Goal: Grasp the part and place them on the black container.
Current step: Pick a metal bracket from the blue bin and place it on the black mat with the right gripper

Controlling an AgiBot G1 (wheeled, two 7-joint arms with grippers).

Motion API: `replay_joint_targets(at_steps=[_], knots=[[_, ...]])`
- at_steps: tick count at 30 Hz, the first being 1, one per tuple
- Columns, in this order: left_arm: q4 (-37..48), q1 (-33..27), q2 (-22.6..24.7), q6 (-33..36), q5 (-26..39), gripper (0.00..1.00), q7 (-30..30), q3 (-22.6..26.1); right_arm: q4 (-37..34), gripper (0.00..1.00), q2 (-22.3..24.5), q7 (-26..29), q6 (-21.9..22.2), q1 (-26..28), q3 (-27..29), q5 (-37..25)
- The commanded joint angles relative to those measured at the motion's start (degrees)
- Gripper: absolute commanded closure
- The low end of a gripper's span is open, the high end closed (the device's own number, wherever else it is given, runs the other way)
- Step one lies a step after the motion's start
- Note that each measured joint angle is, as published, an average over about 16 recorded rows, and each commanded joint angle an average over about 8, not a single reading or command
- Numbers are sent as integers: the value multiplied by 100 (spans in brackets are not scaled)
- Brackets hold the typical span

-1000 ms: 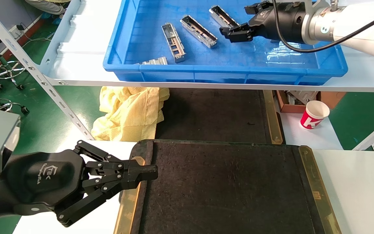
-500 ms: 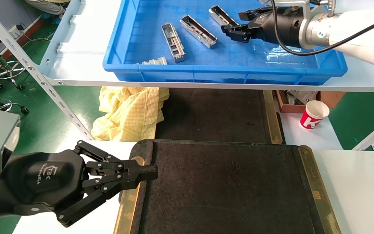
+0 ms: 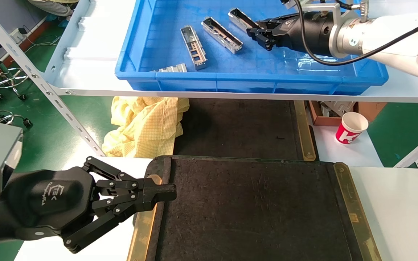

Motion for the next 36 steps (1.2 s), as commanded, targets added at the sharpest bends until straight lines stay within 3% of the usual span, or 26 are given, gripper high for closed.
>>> replay_joint_targets(at_steps=[1,7,12,17,24,27,36], knots=[[0,0,0,0,0,0,0,0,13,100,-1,11,3,-1,-4,-4],[0,0,0,0,0,0,0,1,67,100,125,-18,-237,214,16,29],[0,0,0,0,-1,0,0,1,123,100,364,-103,-817,443,26,50],[0,0,0,0,-1,0,1,1,193,100,709,-201,-1800,657,12,47],[0,0,-1,-1,-1,0,1,2,309,100,1236,-297,-3594,884,-48,18],[0,-1,-1,-1,-1,0,1,2,401,100,1427,-316,-4116,902,-90,23],[0,-1,-1,-1,-2,0,1,3,1323,100,2026,-137,-4335,370,-418,395]])
